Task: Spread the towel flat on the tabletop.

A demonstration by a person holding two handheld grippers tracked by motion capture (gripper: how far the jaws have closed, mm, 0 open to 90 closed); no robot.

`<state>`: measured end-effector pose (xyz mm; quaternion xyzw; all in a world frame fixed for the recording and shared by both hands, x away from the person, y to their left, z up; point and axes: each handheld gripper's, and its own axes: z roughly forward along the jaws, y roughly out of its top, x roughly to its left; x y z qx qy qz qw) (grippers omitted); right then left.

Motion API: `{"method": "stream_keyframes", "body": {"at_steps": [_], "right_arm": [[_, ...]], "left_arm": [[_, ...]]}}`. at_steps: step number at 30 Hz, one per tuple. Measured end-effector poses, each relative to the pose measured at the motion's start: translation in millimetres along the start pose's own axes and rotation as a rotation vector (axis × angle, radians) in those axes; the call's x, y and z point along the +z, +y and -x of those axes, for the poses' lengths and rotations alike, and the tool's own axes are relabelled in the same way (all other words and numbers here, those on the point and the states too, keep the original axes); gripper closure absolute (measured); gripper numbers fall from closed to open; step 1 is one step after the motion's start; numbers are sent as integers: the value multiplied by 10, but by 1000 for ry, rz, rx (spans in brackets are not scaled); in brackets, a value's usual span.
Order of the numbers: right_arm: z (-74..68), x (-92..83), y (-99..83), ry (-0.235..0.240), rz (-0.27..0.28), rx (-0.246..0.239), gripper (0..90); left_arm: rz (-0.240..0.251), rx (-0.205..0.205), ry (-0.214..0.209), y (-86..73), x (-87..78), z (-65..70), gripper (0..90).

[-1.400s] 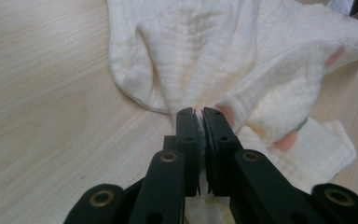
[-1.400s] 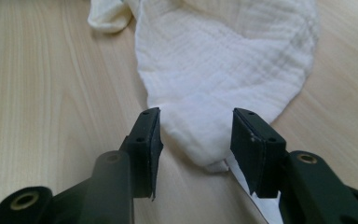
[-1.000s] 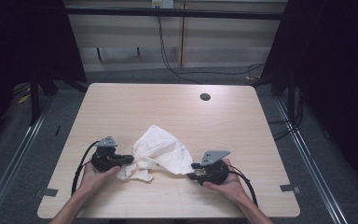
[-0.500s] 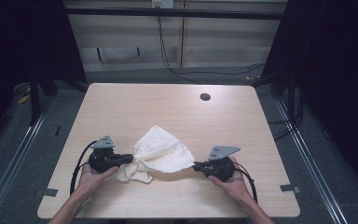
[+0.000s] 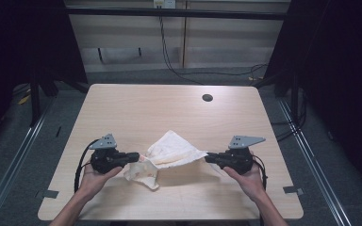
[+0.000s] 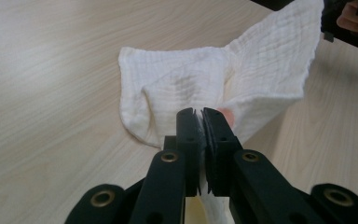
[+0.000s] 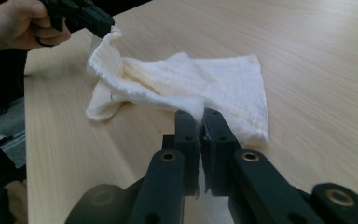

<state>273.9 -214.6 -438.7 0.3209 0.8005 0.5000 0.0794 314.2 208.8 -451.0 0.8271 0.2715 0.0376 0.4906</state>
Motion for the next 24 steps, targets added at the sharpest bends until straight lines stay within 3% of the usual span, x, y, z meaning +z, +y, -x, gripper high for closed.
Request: {"method": "stream_keyframes", "body": {"at_steps": [7,12,16,24], "right_arm": [[85,-168,160,-19,16,8,861],[148,-281,291,-29,50,4,857],[160,-366,397,-51,59,-4,862],[140,-533,600,-56,81,-20,864]], "left_arm": [[40,32,21,174,-84,14,861],[116,34,23,348,-194,27,861],[125,67,37,476,-224,75,862],[166,86,31,660,-295,112,863]]}}
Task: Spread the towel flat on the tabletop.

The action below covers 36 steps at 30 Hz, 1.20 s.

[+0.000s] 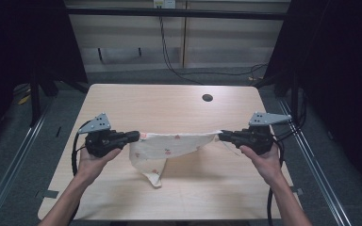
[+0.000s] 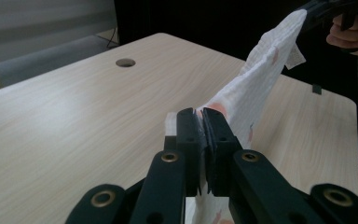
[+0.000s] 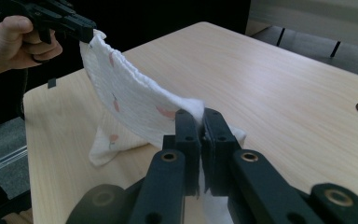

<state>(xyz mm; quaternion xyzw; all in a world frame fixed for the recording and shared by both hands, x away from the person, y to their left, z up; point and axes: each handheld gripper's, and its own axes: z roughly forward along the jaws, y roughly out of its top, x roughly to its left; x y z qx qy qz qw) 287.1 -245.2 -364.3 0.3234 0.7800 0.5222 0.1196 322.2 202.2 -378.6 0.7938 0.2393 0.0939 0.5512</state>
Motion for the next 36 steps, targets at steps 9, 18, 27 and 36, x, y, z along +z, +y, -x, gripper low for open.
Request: {"method": "stream_keyframes", "body": {"at_steps": [9,18,27,36], "right_arm": [[-86,-209,236,-6,35,-48,865],[-240,-436,474,-14,76,-102,865],[-464,-651,564,-12,144,-140,871],[-609,-746,371,31,154,-131,873]], "left_arm": [[37,61,6,217,-161,110,864],[81,93,-15,424,-351,215,865],[102,132,-12,539,-544,386,866],[43,120,-31,431,-415,324,866]]}}
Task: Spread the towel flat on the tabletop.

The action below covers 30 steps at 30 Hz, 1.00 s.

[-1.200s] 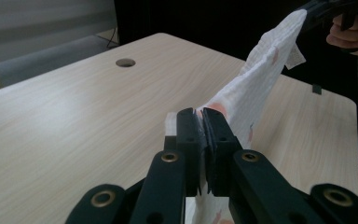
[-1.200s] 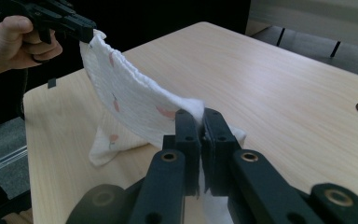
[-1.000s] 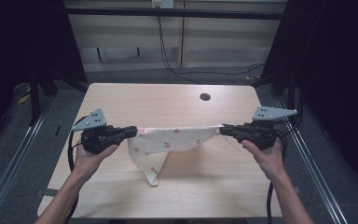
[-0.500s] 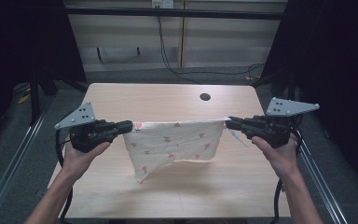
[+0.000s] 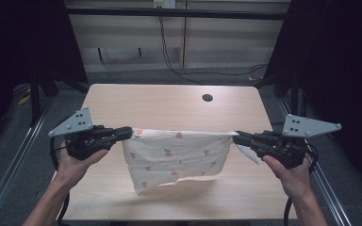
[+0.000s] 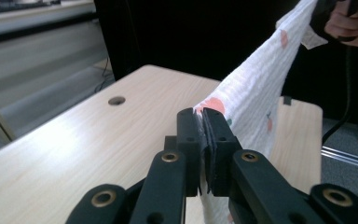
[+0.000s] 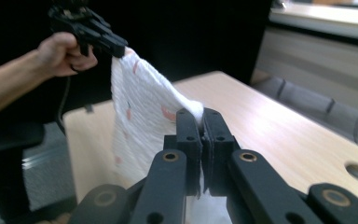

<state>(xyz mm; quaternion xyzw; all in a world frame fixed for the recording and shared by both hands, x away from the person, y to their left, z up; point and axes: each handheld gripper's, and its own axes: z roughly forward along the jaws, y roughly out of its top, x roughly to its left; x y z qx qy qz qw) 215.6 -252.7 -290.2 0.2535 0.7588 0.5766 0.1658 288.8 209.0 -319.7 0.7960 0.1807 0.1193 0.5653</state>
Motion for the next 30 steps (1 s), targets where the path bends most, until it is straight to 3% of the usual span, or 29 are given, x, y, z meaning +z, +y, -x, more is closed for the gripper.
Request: {"method": "stream_keyframes", "body": {"at_steps": [4,7,8,13,16,30], "right_arm": [[174,144,-213,-14,-37,57,872],[261,204,-270,-23,-49,77,873],[340,265,-330,-41,-70,89,872],[479,375,-430,-42,-88,131,872],[580,461,-519,-56,-112,153,872],[750,771,-698,-70,-179,163,871]], "left_arm": [[-17,-47,16,-120,221,-158,865],[-50,-46,51,-171,369,-240,864],[-52,-52,53,-186,409,-267,864],[-76,-71,60,-274,571,-360,864],[-92,-95,60,-365,629,-415,863],[-150,-173,65,-723,724,-527,863]]}}
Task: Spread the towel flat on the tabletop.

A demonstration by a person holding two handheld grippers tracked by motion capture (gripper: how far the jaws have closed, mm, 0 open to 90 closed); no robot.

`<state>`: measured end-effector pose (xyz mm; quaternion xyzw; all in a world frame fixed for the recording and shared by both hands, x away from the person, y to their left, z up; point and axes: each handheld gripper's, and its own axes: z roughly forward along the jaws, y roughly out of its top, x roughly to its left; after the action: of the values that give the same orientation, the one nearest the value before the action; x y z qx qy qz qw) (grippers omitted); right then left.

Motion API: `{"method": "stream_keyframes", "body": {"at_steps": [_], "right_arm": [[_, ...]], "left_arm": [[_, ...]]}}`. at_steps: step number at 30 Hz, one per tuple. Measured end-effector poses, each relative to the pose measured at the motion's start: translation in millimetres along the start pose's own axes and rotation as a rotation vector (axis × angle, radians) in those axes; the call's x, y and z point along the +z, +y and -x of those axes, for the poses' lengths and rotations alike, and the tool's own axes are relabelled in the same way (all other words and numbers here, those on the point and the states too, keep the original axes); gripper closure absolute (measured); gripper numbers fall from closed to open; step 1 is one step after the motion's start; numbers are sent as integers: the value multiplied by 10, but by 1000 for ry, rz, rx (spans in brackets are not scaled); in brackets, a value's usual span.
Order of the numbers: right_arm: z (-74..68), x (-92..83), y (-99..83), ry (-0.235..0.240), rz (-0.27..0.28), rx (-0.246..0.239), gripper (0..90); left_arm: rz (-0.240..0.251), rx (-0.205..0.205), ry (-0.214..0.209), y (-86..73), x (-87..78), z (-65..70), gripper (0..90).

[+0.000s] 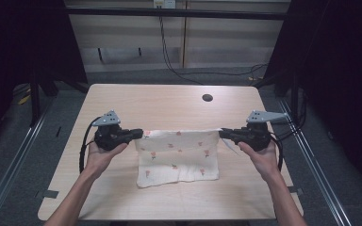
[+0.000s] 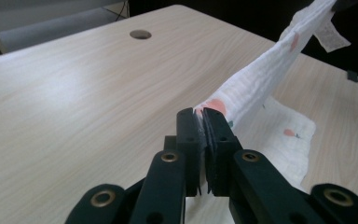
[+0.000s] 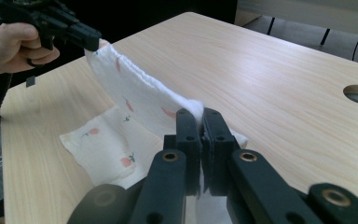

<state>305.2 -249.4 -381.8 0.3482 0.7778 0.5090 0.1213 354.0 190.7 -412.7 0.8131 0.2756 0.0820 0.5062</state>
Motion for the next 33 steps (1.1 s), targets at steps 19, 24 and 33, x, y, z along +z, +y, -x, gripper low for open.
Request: {"method": "stream_keyframes", "body": {"at_steps": [19,24,33], "right_arm": [[509,447,-158,-60,-62,74,854],[535,604,-124,-82,-97,66,808],[597,791,-97,-153,-129,79,694]], "left_arm": [[-36,-55,53,-57,313,-233,847],[-65,-83,72,-134,340,-311,813],[-76,-126,134,-193,192,-413,623]]}}
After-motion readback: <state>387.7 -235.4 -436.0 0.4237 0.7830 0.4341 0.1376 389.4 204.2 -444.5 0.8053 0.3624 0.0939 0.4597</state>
